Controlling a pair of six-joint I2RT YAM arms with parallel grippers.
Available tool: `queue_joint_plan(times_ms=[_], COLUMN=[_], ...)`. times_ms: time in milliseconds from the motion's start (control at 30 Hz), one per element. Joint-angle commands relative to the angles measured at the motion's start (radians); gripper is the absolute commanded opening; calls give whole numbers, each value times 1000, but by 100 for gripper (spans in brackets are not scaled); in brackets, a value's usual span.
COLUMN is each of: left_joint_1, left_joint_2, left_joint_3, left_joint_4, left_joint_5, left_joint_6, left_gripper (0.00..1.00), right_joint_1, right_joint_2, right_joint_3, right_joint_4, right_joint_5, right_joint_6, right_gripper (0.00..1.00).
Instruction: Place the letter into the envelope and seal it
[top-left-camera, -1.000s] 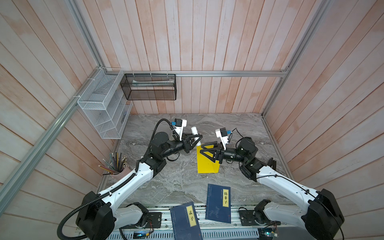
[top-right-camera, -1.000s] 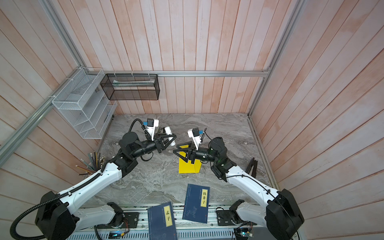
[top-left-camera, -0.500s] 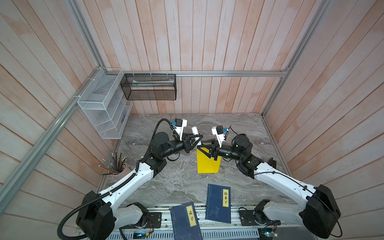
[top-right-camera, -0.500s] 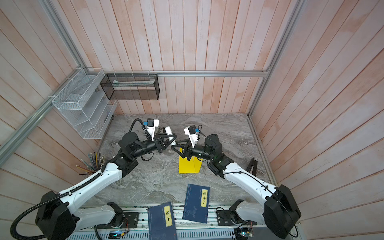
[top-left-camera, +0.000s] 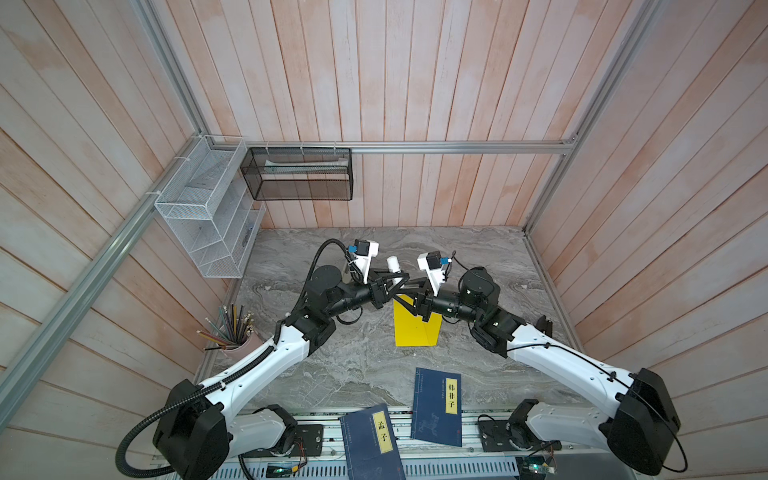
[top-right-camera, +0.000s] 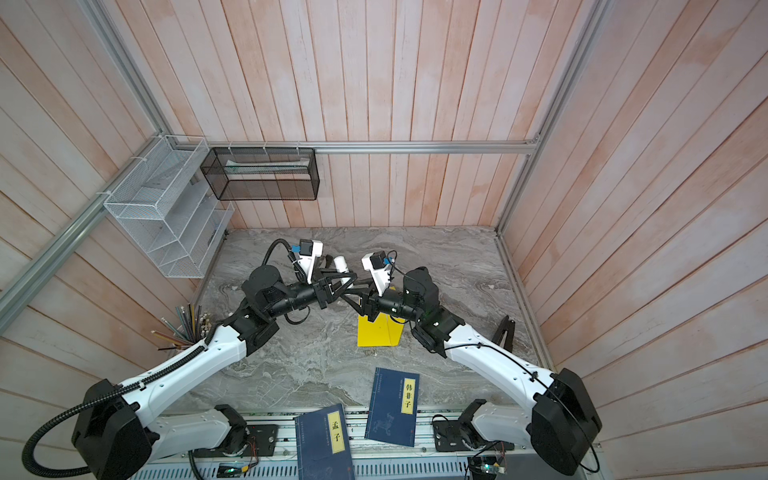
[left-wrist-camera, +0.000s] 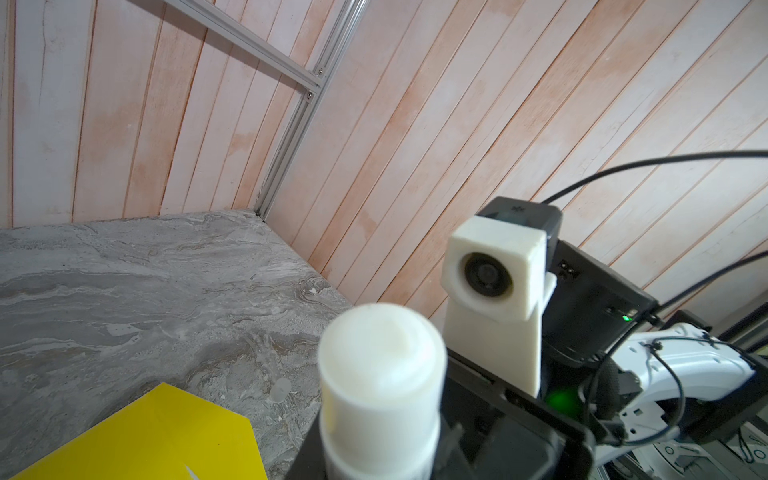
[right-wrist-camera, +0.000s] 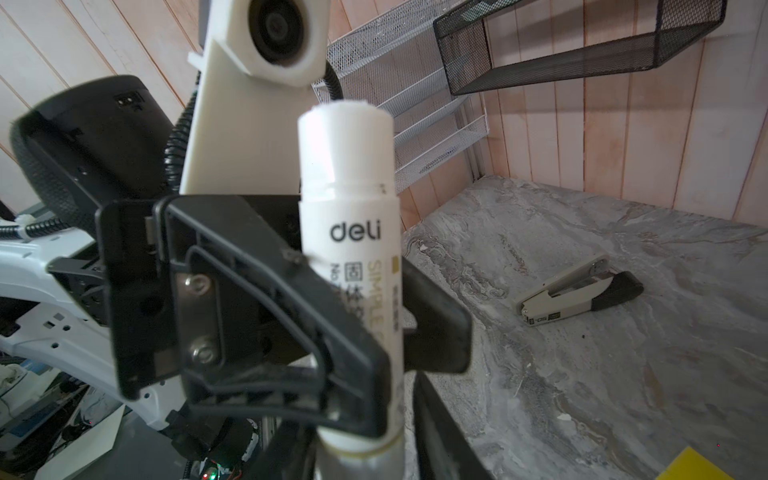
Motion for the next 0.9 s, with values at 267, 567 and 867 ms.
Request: queue_joint_plan(times_ms=[267, 567, 867], left_joint_1=[-2, -1, 0], left_joint_2=[-6, 2, 2], left_joint_3=[23, 31, 34], left_joint_4=[-32, -15, -9], left_joint_5=[23, 44, 43], left_joint_6=[45, 33, 28], left_gripper=[0, 0, 0], right_joint_1=[-63, -70, -70], right_joint_2=[-11, 8, 6], right_joint_3=[9, 3, 15], right_joint_4=[-13, -5, -53], right_joint_5=[-190, -239, -174], right_joint_6=[45, 45, 14], right_gripper=[29, 38, 20])
